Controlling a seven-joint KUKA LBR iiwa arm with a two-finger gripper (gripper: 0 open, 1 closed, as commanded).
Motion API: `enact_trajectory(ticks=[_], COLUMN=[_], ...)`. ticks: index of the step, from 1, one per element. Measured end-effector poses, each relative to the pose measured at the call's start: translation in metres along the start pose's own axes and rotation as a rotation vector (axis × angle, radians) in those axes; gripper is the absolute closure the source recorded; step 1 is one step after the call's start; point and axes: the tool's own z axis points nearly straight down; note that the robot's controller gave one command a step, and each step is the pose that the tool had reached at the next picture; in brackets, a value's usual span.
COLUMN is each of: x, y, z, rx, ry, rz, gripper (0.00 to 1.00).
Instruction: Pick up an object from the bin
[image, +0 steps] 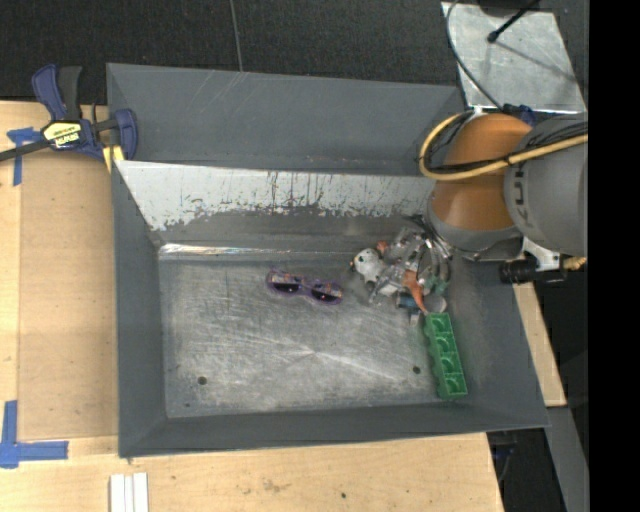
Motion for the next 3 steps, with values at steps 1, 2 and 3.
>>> enact_trajectory(ticks=[1, 2, 3], x=[0.001, 0.001, 0.0], y=[0.0, -0.001, -0.001], z=[-0.003, -0.019, -0.029], rx=[0.001, 0.005, 0.006], ry=[0.003, 0.014, 0.016], rz=[0.0, -0.001, -0.001], gripper=[1.0, 1.0, 1.0])
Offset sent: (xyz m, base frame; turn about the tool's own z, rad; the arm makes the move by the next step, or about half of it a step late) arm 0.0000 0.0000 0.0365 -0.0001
